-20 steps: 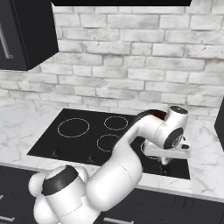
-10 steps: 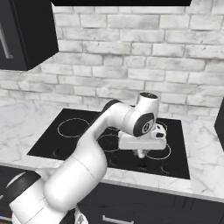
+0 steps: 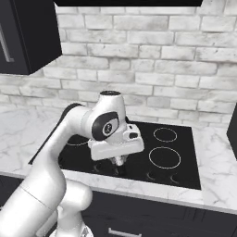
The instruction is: Pick up the pan with the steak in it and place it on the dining table. Then place the steak on the plate.
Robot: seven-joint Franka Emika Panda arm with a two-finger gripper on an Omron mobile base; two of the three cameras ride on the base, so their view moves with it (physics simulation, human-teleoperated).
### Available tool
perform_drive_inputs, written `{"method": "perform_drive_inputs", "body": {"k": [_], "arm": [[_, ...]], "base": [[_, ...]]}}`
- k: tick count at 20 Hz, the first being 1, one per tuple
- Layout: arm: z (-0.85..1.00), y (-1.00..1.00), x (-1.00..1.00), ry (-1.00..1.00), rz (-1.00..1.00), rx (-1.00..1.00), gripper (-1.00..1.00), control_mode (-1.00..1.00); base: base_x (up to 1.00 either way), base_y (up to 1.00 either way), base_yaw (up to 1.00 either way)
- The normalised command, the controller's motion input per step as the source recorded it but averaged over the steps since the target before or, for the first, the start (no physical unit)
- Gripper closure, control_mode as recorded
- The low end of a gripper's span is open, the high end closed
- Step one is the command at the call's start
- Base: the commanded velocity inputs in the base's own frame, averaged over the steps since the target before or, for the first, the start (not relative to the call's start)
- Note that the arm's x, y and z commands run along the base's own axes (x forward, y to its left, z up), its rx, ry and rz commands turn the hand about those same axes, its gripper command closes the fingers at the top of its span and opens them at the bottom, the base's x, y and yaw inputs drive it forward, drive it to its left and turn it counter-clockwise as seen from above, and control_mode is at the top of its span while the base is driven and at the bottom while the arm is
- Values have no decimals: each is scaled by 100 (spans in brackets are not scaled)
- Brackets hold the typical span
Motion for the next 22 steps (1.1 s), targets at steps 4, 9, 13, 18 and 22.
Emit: {"method": "perform_drive_inputs", "body": {"k": [4,9,13,18,22], "arm": [[41,75,-37,4,17,-3,100,-100],[38,74,-36,5,17,-2,100,-100],[28,57,-37,6,18,2,100,-100],[8,15,-41,-2,17,19,100,-100],[8,-4,-32,-13,3,18,100,-100]], "base": [[0,0,0],[0,0,0],[0,0,0],[0,0,0],[0,0,0]]}}
